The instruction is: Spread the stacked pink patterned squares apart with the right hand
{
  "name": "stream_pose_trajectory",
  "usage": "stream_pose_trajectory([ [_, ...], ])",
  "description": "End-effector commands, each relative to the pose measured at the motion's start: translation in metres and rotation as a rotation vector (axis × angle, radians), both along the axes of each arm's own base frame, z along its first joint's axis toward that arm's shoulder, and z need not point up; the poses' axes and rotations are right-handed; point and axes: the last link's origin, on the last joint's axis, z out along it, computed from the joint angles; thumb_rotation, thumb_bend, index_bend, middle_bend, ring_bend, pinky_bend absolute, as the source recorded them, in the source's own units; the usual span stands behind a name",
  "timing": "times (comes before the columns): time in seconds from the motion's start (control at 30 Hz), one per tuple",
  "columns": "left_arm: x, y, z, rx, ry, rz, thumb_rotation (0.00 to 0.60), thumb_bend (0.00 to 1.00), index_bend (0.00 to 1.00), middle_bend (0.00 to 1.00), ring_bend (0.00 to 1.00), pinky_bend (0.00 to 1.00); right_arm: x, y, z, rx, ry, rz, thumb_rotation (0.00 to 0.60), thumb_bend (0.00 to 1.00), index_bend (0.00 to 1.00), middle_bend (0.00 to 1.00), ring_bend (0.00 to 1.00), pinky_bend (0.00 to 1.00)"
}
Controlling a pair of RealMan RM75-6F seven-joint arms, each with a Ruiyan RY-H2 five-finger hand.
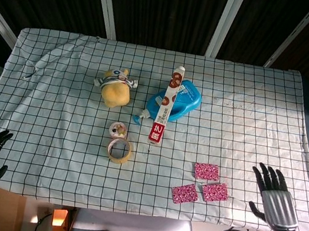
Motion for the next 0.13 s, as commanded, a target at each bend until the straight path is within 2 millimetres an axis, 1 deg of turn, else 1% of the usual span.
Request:
stream_pose_trajectory([
  [0.03,0.0006,-0.0002,0.0001,0.004,-0.004,-0.006,0.600,0.39,0.00,0.06,0.00,0.00,-0.0093,0.0200,0.0158,-0.058,-0.038,0.026,0.600,0.19,0.00,0.00,0.00,0.06],
  [0.13,0.0007,0.0010,-0.0010,0.001,-0.002,-0.006,0.600,0.39,0.00,0.06,0.00,0.00,-0.0111,0.0194,0.0129,-0.032,-0.035,0.028,0.600,0.19,0.00,0.00,0.00,0.06],
])
